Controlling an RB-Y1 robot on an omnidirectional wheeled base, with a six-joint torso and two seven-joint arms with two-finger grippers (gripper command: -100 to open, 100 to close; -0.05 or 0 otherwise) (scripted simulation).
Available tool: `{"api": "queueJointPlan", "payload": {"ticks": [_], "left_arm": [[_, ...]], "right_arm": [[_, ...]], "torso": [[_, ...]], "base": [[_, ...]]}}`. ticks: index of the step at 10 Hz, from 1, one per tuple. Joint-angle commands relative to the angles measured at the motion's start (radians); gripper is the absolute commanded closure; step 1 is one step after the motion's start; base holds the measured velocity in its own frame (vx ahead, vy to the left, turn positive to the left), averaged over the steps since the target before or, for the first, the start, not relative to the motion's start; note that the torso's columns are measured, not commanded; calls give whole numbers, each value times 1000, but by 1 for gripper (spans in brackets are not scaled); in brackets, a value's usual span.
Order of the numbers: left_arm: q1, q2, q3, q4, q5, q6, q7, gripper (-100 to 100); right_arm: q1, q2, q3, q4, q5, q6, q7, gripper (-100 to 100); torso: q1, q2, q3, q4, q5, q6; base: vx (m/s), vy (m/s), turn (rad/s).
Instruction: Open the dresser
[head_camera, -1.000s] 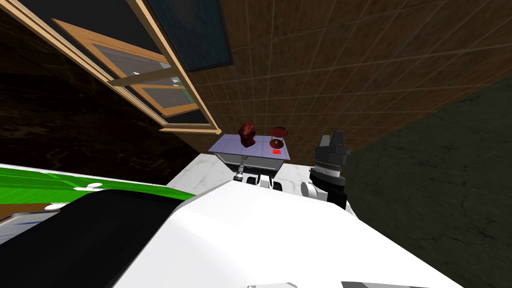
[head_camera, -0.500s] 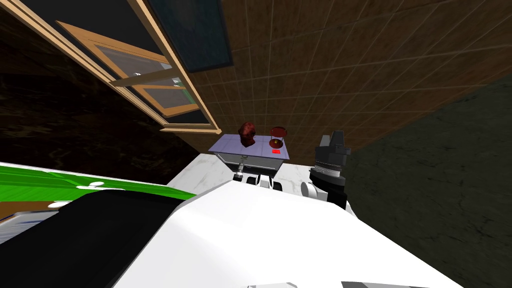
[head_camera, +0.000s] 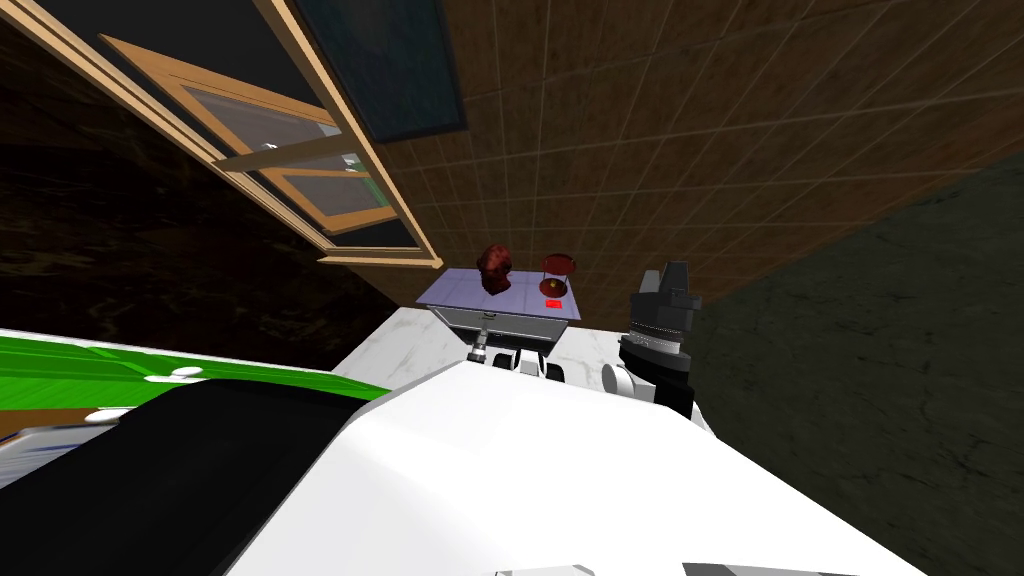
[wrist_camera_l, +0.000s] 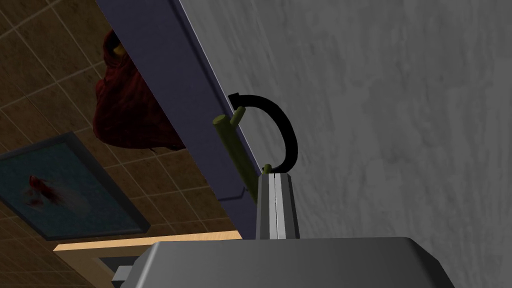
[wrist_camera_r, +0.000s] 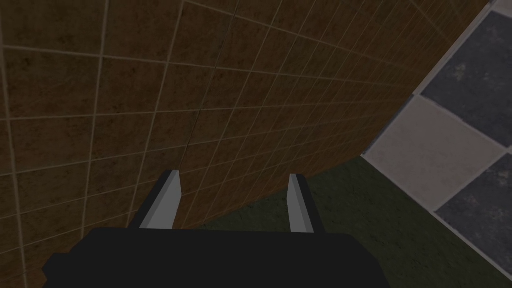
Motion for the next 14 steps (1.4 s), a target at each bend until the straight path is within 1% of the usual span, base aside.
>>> {"api": "queueJointPlan", "payload": {"ticks": [1,2,5,8,10,11,12,13,14], "left_arm": [[-7,46,0,-6,0,6,1,-100],[-28,54,1,-21,-1,33,4,-100],[-53,51,1,-36,-1,72,9,-100],[-86,48,1,-53,-1,126,16,-100],[-91,42,1,-55,-1,136,18,-100],[-90,45,1,-50,-1,126,17,-100],[-115,53,4,-59,2,162,23,-100],[-125,56,5,-62,3,175,26,-100],[-125,56,5,-62,3,175,26,-100]], "right_arm": [[0,0,0,0,0,0,0,0],[0,0,0,0,0,0,0,0],[0,0,0,0,0,0,0,0],[0,0,0,0,0,0,0,0],[0,0,0,0,0,0,0,0],[0,0,0,0,0,0,0,0],[0,0,0,0,0,0,0,0],[0,0,0,0,0,0,0,0],[0,0,0,0,0,0,0,0]], "torso": [[0,1,1,0,0,0],[0,1,1,0,0,0],[-1,2,1,0,0,0],[2,-3,-2,-1,1,0],[1,-2,-1,0,0,0],[2,-1,-1,0,0,0],[2,-1,-1,0,1,0],[1,-2,-1,0,0,0],[0,-1,-1,0,0,0]], "base": [[-16,-16,6],[-51,-46,19],[-94,-65,12],[-59,-46,12],[-32,-26,3],[-13,-8,1],[-1,-14,5],[5,-21,4],[7,-15,1]]}}
